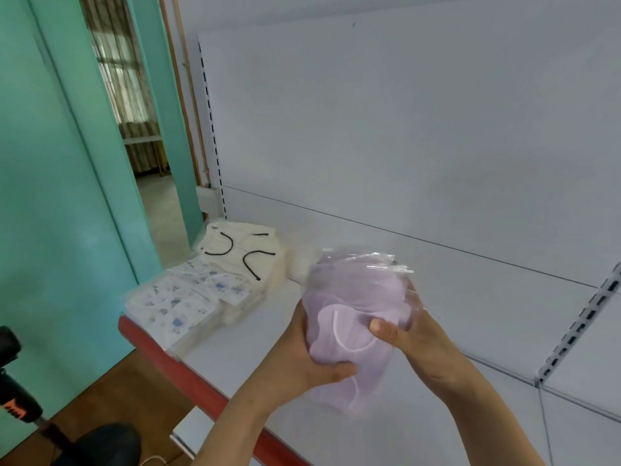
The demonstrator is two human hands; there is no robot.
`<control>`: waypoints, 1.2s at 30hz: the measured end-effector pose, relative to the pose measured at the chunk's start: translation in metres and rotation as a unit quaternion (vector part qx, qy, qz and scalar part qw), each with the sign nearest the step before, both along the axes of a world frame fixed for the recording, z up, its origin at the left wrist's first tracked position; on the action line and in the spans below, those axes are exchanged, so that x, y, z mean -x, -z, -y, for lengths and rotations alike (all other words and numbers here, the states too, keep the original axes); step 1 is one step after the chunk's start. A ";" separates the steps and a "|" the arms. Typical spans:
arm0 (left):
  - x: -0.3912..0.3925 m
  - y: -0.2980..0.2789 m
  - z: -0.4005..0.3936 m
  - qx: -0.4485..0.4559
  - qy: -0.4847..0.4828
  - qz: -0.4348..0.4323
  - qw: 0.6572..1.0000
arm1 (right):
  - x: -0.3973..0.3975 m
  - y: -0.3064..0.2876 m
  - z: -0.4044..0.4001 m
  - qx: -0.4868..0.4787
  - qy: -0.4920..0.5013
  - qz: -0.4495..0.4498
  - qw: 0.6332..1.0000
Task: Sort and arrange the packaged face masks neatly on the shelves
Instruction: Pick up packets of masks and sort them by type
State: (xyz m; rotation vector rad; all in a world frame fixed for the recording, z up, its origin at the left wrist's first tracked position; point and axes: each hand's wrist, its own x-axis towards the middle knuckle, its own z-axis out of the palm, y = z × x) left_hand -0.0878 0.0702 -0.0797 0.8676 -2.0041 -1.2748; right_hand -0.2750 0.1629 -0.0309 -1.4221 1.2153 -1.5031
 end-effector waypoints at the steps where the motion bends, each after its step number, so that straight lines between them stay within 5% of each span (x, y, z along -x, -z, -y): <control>1: 0.003 0.001 -0.003 0.010 0.003 0.007 1.000 | 0.002 0.001 -0.004 -0.009 0.005 0.002 1.000; 4: 0.015 -0.011 -0.006 0.037 0.006 0.001 0.999 | 0.008 -0.003 -0.013 -0.026 0.042 -0.014 0.999; 8: 0.018 -0.061 0.007 0.138 0.074 0.110 0.982 | 0.035 -0.013 -0.042 -0.035 0.093 -0.004 0.995; 13: 0.041 -0.097 0.020 0.413 0.128 0.354 0.829 | 0.056 -0.006 -0.079 -0.045 0.145 -0.168 0.974; 17: 0.061 -0.058 0.006 0.406 0.202 0.381 0.806 | 0.041 0.038 -0.068 -0.133 0.154 -0.265 0.943; 22: 0.020 -0.041 0.026 0.337 0.142 0.342 0.866 | 0.049 0.063 -0.065 -0.138 0.230 -0.233 0.935; 26: -0.014 -0.009 0.033 0.071 0.088 0.180 0.977 | 0.049 0.074 -0.066 -0.152 0.248 -0.161 0.943; 29: -0.013 0.020 0.024 -0.007 0.070 0.124 0.990 | 0.051 0.077 -0.063 -0.160 0.187 -0.121 0.962; 36: -0.008 0.014 0.013 0.049 0.055 0.048 0.996 | 0.051 0.055 -0.062 -0.137 0.181 -0.135 0.964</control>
